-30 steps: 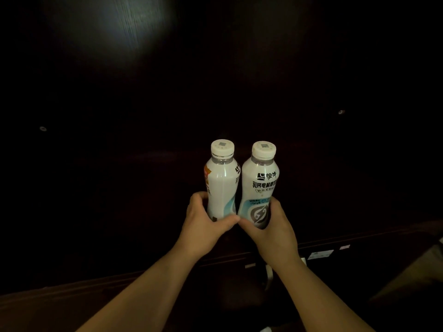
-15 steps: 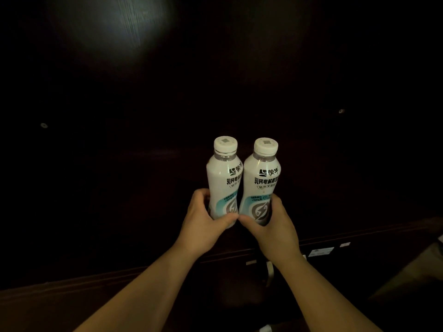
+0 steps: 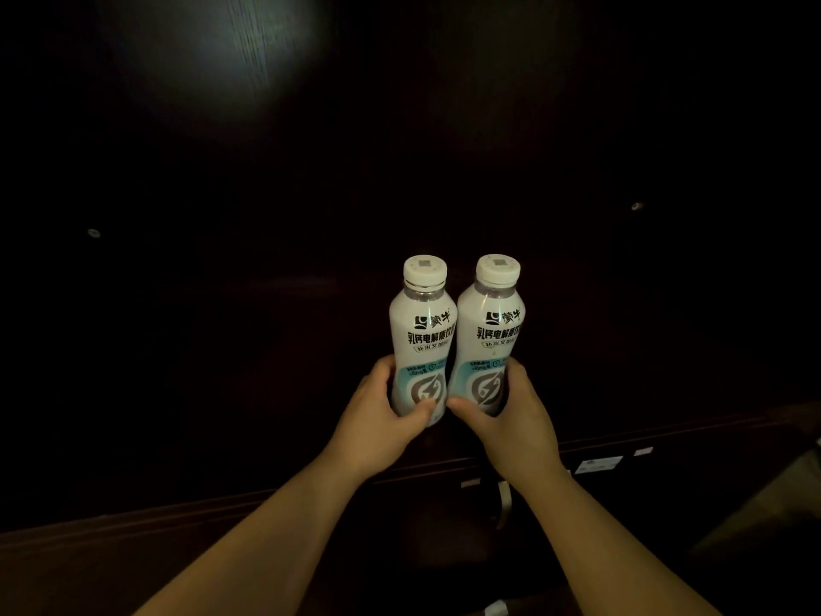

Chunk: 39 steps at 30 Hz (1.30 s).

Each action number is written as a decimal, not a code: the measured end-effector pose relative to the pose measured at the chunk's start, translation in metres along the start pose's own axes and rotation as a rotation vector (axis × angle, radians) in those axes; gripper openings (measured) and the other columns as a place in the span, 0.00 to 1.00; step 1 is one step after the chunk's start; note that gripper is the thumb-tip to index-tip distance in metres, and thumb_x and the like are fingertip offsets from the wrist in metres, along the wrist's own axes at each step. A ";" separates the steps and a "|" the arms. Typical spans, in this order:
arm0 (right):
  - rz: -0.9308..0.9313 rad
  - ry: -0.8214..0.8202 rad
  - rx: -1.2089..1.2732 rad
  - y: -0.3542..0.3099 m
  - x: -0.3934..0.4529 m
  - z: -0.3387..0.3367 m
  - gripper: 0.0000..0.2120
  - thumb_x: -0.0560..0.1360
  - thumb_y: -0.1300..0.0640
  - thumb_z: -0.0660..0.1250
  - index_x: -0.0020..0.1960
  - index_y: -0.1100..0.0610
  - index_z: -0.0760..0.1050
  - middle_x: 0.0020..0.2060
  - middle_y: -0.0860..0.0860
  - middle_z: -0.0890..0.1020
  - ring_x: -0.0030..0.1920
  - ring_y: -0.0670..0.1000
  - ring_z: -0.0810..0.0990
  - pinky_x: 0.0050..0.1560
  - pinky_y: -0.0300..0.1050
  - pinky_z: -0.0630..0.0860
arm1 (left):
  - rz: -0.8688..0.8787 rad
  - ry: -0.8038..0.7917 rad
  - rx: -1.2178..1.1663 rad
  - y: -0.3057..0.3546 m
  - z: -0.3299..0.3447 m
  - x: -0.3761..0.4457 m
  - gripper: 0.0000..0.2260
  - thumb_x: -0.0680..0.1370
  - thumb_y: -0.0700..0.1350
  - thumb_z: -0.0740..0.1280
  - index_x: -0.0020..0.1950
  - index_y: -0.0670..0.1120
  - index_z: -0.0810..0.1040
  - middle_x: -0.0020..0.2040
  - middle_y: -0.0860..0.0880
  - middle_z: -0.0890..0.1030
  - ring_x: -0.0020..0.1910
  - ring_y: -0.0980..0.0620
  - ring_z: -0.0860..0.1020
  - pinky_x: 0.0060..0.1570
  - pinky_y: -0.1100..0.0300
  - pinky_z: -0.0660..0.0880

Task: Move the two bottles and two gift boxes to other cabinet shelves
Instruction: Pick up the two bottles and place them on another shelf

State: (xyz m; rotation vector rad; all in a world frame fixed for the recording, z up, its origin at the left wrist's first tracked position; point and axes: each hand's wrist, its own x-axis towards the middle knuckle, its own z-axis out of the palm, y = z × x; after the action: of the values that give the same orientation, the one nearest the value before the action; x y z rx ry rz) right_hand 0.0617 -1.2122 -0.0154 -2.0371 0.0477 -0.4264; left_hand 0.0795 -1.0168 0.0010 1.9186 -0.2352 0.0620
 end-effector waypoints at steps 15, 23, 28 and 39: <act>-0.002 -0.031 0.007 -0.001 -0.004 -0.004 0.38 0.64 0.42 0.79 0.68 0.32 0.62 0.55 0.33 0.77 0.54 0.27 0.74 0.46 0.31 0.71 | 0.045 0.058 0.062 -0.001 0.003 -0.002 0.30 0.67 0.53 0.81 0.66 0.56 0.73 0.61 0.53 0.79 0.57 0.58 0.80 0.57 0.54 0.80; -0.008 -0.051 0.017 -0.001 -0.008 -0.007 0.38 0.64 0.44 0.81 0.69 0.37 0.65 0.58 0.37 0.78 0.54 0.32 0.77 0.47 0.31 0.72 | 0.043 0.087 0.112 -0.001 0.002 -0.010 0.33 0.66 0.54 0.81 0.67 0.57 0.71 0.60 0.56 0.78 0.57 0.59 0.79 0.55 0.56 0.80; -0.022 -0.049 0.009 0.000 -0.012 -0.007 0.37 0.65 0.44 0.80 0.67 0.33 0.64 0.56 0.35 0.78 0.54 0.28 0.75 0.45 0.29 0.72 | 0.046 0.088 0.117 -0.004 0.002 -0.013 0.32 0.66 0.55 0.81 0.66 0.57 0.70 0.60 0.57 0.78 0.56 0.63 0.78 0.51 0.65 0.76; -0.032 -0.038 -0.013 0.001 -0.016 -0.005 0.37 0.66 0.43 0.78 0.69 0.32 0.64 0.56 0.33 0.78 0.55 0.29 0.75 0.46 0.30 0.72 | 0.052 0.088 0.110 -0.006 0.002 -0.015 0.31 0.65 0.56 0.81 0.63 0.63 0.69 0.59 0.59 0.78 0.54 0.68 0.77 0.48 0.71 0.75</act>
State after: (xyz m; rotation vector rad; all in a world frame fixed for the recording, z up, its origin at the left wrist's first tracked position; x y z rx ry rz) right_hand 0.0457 -1.2136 -0.0187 -2.0607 -0.0057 -0.4082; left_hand 0.0658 -1.0147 -0.0074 2.0139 -0.2257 0.1972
